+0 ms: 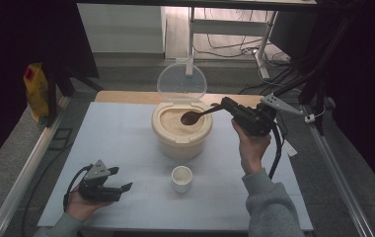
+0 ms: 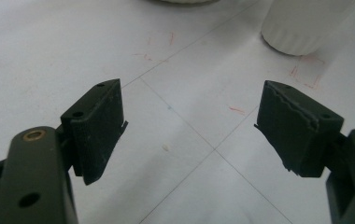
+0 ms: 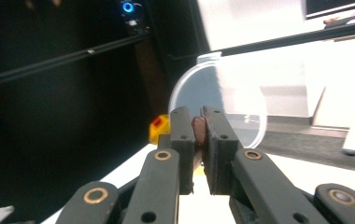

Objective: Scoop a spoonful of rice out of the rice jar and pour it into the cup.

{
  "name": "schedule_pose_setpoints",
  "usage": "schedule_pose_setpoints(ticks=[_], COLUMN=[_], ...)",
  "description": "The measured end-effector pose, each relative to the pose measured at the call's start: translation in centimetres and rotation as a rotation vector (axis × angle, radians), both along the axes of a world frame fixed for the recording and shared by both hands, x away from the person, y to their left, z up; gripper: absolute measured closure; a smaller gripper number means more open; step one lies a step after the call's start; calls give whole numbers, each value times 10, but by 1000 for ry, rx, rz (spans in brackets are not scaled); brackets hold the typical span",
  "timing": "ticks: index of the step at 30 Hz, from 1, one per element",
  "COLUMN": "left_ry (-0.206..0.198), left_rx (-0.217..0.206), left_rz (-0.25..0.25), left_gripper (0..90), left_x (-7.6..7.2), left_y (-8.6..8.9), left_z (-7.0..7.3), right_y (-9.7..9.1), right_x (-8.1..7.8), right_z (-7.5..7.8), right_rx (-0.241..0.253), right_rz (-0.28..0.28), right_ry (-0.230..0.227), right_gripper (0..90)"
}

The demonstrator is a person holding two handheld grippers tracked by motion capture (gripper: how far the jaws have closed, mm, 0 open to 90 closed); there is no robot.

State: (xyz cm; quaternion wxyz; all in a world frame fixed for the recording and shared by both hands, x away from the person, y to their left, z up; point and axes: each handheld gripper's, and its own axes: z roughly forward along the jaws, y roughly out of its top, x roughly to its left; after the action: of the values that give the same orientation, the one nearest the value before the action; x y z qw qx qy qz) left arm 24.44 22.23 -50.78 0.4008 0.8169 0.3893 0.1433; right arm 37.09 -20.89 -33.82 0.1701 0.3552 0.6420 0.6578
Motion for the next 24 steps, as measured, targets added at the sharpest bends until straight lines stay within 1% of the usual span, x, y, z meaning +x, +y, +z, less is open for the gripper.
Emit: schedule_pose_setpoints(ticks=[6, 13, 18, 22, 24], left_ry=[2, 3, 3, 0, 1], left_rx=[3, 3, 3, 3, 3], left_rz=[-1, -2, -1, -1, 0], left_gripper=[226, 226, 225, 224, 224], left_x=[0, 0, 0, 0, 0], left_y=[0, 0, 0, 0, 0], left_z=[0, 0, 0, 0, 0], right_y=[7, 13, 18, 20, 21], right_x=[5, 10, 11, 13, 15], right_z=[4, 4, 3, 0, -1], right_rx=[-105, -200, -255, -257, -260], right_rz=[-61, -108, -114, -104, -93], right_ry=[-33, -51, -37, -7, 17], right_gripper=[831, 831, 831, 831, 830])
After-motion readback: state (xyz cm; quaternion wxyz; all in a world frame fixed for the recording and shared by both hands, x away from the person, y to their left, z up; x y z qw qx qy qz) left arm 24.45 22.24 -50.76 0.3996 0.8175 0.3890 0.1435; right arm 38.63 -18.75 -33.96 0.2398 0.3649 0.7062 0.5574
